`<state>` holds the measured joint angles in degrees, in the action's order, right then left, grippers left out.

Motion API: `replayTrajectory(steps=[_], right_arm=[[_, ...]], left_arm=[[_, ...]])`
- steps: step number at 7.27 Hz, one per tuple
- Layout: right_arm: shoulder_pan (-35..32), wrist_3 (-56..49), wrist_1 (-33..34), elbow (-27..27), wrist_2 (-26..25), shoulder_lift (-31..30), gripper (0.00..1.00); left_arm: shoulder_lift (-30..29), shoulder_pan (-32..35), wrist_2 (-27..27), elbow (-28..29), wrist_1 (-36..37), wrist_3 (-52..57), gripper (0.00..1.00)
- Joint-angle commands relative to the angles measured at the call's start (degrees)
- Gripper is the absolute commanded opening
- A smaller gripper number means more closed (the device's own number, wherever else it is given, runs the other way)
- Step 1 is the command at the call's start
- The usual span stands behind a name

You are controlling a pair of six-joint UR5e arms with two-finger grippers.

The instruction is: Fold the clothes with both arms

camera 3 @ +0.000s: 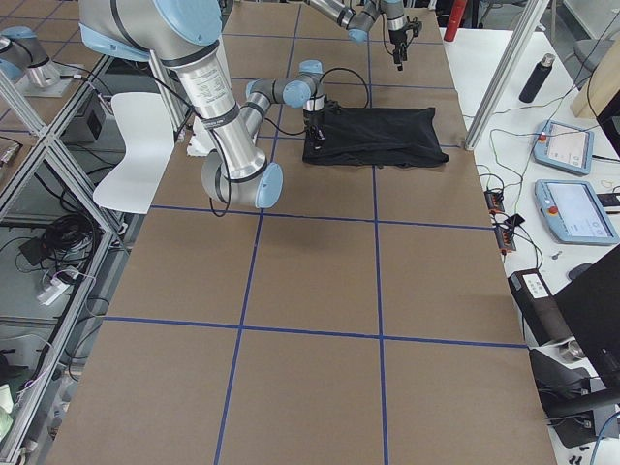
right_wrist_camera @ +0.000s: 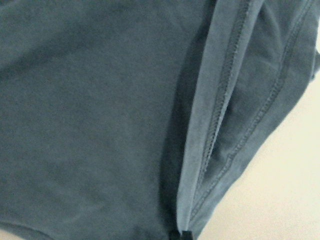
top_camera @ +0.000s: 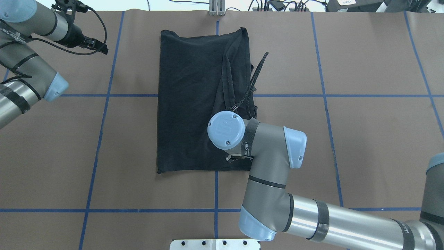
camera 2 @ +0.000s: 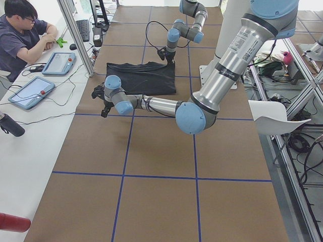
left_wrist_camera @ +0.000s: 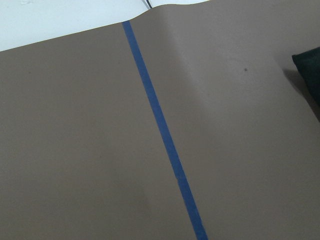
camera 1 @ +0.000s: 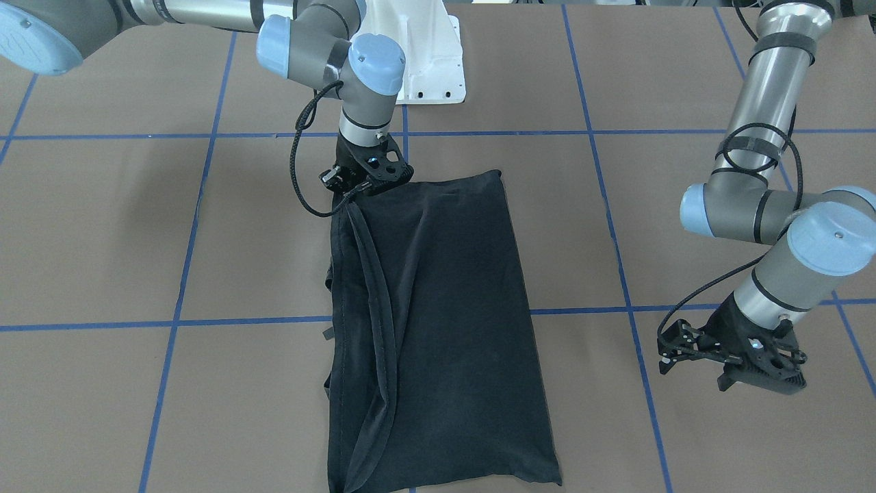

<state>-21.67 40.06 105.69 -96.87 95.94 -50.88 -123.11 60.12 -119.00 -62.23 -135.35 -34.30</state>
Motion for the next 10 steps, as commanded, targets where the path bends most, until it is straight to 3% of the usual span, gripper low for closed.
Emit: replayTrajectory(steps=[1,3,4,5,8,10], right_arm=[[0.0,0.5,0.0,-7.7,0.7,-7.3,0.00],[0.0,0.8,-0.1,-9.6,2.4,-10.4,0.00],[0.2,1.2,-0.2,-9.1,2.6,-10.4,0.43],[0.2,1.9,-0.6,-9.1,2.6,-10.2,0.99],[-4.6,1.9,-1.5,-9.0,5.4,-9.5,1.00],[-6.3,15.1,-9.7,-8.5,6.7,-10.0,1.00]], left_arm=[[0.0,0.0,0.0,0.0,0.0,-0.2,1.00],[0.0,-0.1,0.0,-0.1,0.0,-1.2,1.00],[0.0,-0.1,0.0,-0.1,0.0,-1.2,1.00],[0.0,-0.1,0.0,-0.1,0.0,-1.2,1.00],[0.0,-0.1,-0.1,-1.1,0.3,-1.4,1.00],[0.7,-1.3,-1.7,-4.6,0.2,-11.7,1.00]])
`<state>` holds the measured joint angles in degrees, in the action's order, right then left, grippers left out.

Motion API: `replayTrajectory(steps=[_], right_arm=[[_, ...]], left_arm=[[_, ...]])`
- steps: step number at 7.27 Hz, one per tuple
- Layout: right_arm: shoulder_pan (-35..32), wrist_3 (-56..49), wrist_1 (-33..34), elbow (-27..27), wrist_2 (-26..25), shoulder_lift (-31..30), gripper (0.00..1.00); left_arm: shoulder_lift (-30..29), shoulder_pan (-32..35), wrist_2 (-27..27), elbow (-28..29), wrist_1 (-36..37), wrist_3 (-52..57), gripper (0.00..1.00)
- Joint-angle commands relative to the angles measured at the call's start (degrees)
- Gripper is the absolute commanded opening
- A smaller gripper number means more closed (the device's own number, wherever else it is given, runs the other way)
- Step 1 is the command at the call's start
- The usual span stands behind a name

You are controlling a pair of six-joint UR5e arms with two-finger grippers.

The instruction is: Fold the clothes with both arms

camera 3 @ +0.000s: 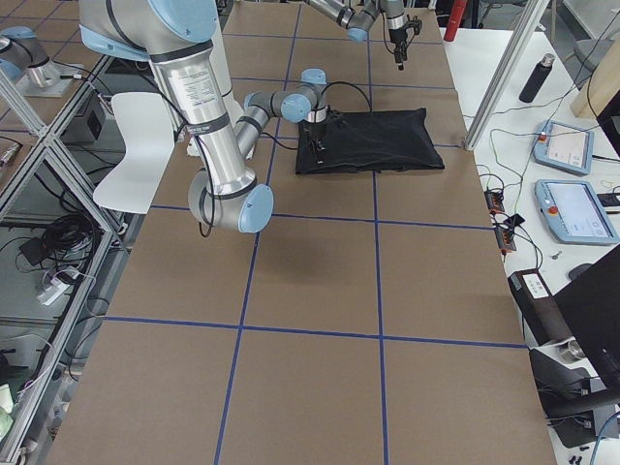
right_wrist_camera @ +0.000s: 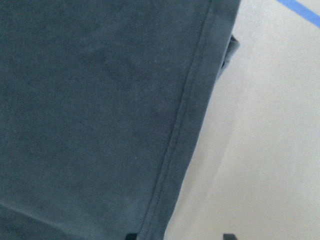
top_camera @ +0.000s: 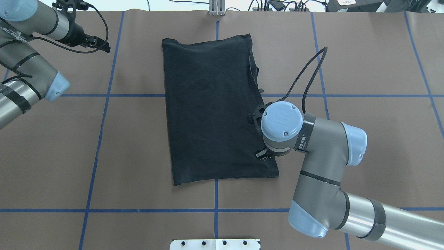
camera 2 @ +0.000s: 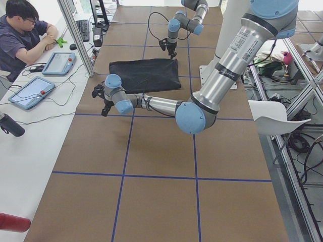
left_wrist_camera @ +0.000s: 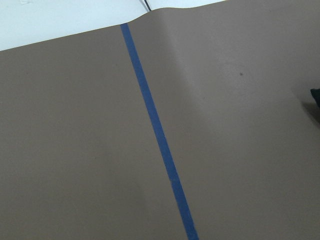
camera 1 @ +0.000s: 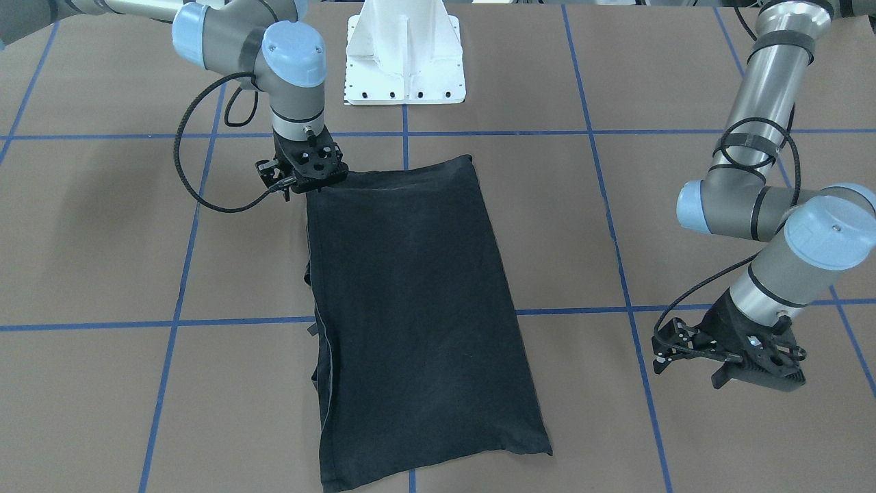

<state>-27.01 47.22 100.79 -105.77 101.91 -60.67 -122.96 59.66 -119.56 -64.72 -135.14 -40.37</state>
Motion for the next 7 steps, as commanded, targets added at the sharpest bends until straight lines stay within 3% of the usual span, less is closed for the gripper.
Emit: replayTrajectory(steps=[1,3,4,5,7], right_arm=[[-1.4,12.5,-8.8,0.5,0.7,-0.4,1.00],[-3.1,15.5,-11.3,0.5,0.8,-1.1,1.00],[-3.4,18.5,-15.7,0.6,0.9,-2.9,1.00],[-3.7,20.0,-21.2,0.6,0.9,-5.3,1.00],[-4.8,20.2,-22.3,0.7,0.8,-6.4,1.00]], left_arm=[[4.7,-3.1,-1.8,-8.6,0.1,-9.3,1.00],[13.7,-10.1,-0.9,-23.9,0.1,-22.3,1.00],[16.0,-15.0,1.2,-29.1,0.1,-30.0,1.00],[17.2,-21.1,5.7,-32.9,0.1,-36.9,1.00],[17.5,-31.3,13.7,-36.3,0.2,-48.6,1.00]])
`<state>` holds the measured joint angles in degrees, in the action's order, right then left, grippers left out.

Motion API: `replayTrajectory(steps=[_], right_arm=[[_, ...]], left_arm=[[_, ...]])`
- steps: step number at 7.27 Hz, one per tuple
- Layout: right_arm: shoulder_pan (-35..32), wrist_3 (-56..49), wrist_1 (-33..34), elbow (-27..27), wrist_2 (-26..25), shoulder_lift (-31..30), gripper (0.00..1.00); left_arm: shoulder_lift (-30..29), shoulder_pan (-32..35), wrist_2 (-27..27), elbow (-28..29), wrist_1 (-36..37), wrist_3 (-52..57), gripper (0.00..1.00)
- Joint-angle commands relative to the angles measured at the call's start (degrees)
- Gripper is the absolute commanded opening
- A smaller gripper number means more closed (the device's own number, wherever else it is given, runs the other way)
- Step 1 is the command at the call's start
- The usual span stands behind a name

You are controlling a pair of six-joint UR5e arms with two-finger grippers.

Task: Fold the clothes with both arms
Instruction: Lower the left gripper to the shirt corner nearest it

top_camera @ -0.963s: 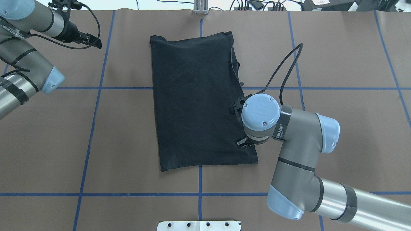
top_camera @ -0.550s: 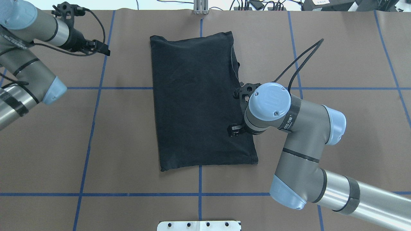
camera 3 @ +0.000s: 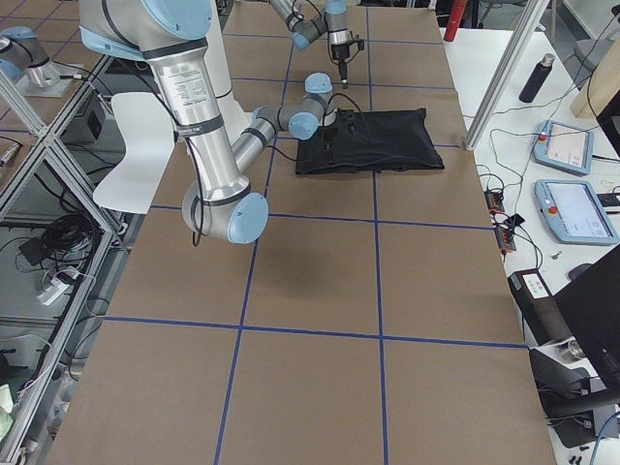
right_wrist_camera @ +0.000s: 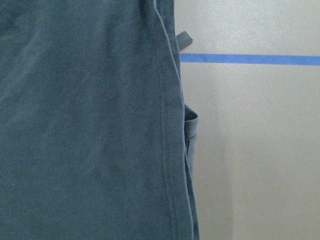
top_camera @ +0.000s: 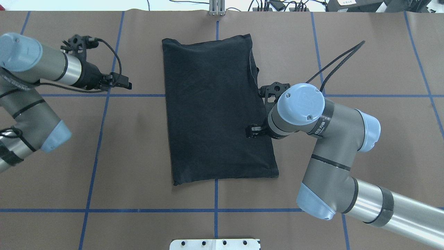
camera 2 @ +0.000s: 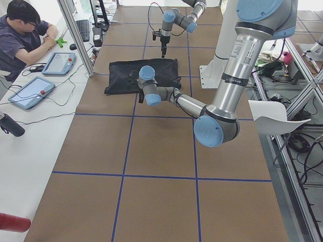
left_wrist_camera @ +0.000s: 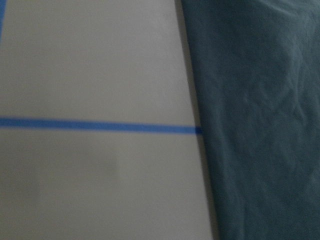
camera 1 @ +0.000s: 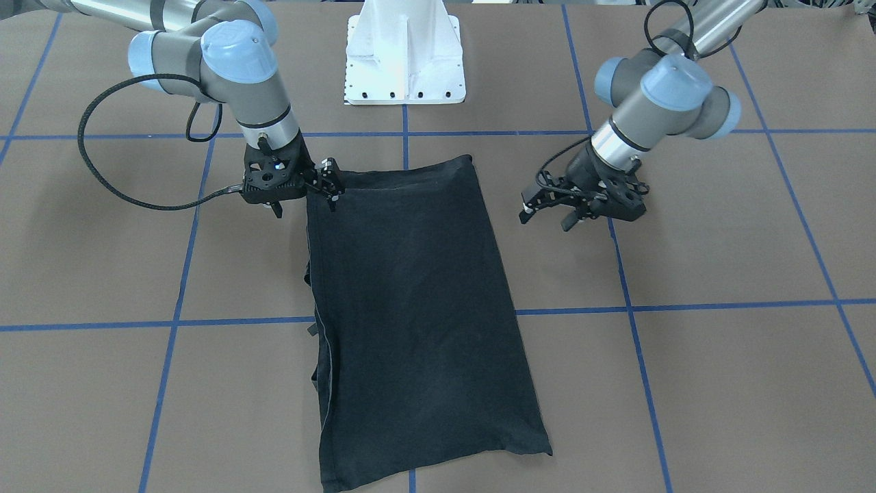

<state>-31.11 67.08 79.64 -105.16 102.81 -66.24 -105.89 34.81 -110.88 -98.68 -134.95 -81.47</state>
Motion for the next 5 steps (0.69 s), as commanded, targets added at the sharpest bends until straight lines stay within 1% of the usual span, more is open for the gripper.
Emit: replayTrajectory(steps=[1,2,4,5], right_arm=[[-1.0,0.3,-1.2,0.5,0.0,-0.8,1.00],[-1.1,0.3,-1.2,0.7,0.0,-0.7,1.00],[-1.1,0.3,-1.2,0.7,0.0,-0.7,1.00],[-1.1,0.3,-1.2,0.7,0.0,-0.7,1.00]], left_arm=[[0.2,-9.6,7.5,-2.5,0.1,-11.3,1.00],[0.1,-11.5,9.1,-2.1,0.2,-12.4,1.00],[-0.2,-13.2,9.6,-1.8,0.3,-14.0,0.99],[-1.3,-15.2,10.0,-1.5,0.4,-15.4,0.99]])
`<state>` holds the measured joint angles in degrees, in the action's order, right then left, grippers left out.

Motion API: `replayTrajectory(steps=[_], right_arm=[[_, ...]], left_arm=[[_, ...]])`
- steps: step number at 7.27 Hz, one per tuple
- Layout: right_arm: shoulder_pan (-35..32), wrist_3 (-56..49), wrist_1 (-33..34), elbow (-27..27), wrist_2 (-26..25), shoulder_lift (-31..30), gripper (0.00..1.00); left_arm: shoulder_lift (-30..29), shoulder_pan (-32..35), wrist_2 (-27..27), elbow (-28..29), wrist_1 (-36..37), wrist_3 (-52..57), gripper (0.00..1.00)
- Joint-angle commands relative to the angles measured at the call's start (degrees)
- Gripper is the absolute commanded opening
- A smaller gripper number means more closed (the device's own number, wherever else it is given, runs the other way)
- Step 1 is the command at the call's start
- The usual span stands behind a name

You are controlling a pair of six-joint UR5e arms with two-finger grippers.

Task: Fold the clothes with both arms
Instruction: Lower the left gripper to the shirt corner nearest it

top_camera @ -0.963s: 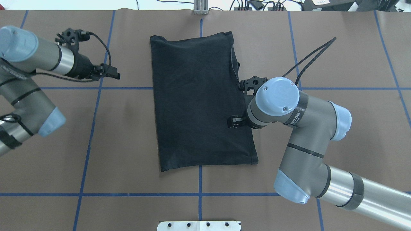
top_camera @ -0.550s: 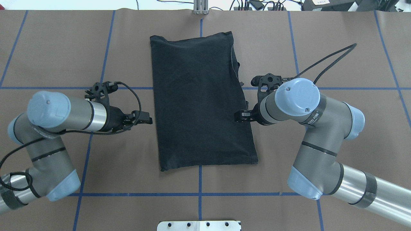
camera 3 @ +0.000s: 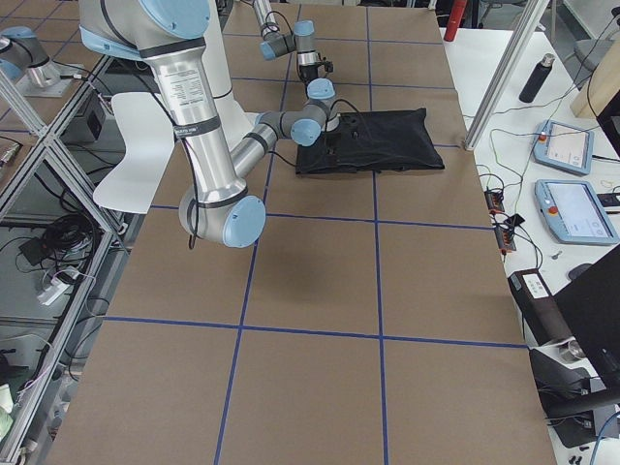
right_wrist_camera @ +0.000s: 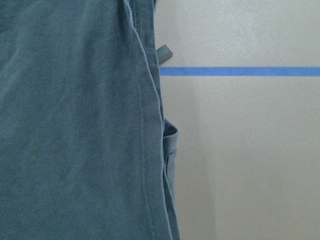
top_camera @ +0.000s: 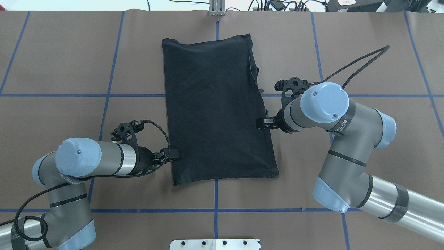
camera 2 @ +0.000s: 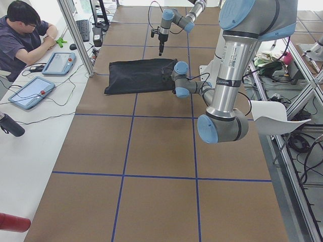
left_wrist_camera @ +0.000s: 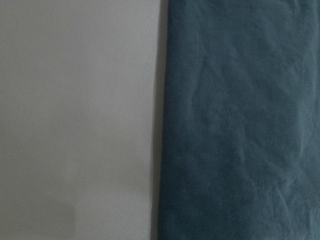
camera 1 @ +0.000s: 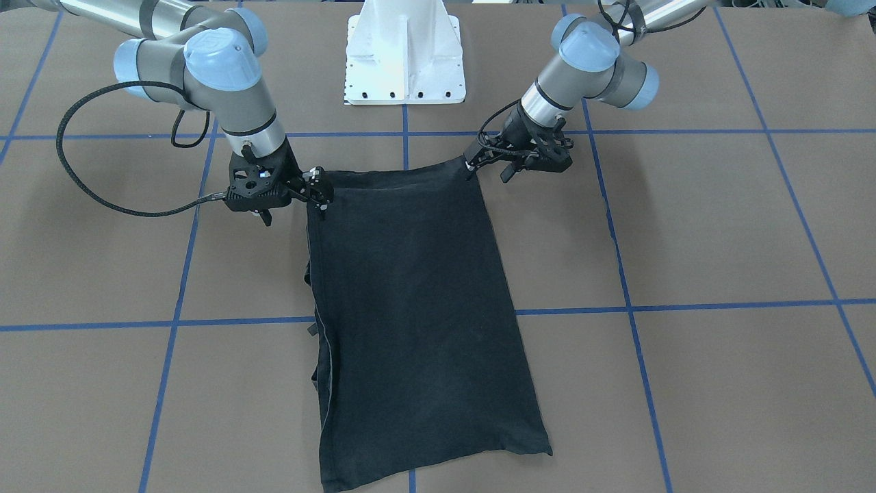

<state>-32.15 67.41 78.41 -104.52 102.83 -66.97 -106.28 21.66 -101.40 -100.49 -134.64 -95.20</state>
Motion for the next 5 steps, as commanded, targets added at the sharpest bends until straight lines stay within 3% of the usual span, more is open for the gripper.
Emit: replayTrajectory(steps=[1,3,5], right_arm=[[0.0,0.0,0.0,0.0,0.0,0.0,1.00],[0.0,0.0,0.0,0.0,0.0,0.0,1.00],[0.1,0.0,0.0,0.0,0.0,0.0,1.00]], left_arm=[[-1.2,-2.7,0.5,0.4,0.1,-1.7,0.92],[-1.6,-3.0,0.5,0.6,0.1,-1.7,0.80],[-2.8,-3.3,0.3,0.6,1.9,-1.7,0.60]])
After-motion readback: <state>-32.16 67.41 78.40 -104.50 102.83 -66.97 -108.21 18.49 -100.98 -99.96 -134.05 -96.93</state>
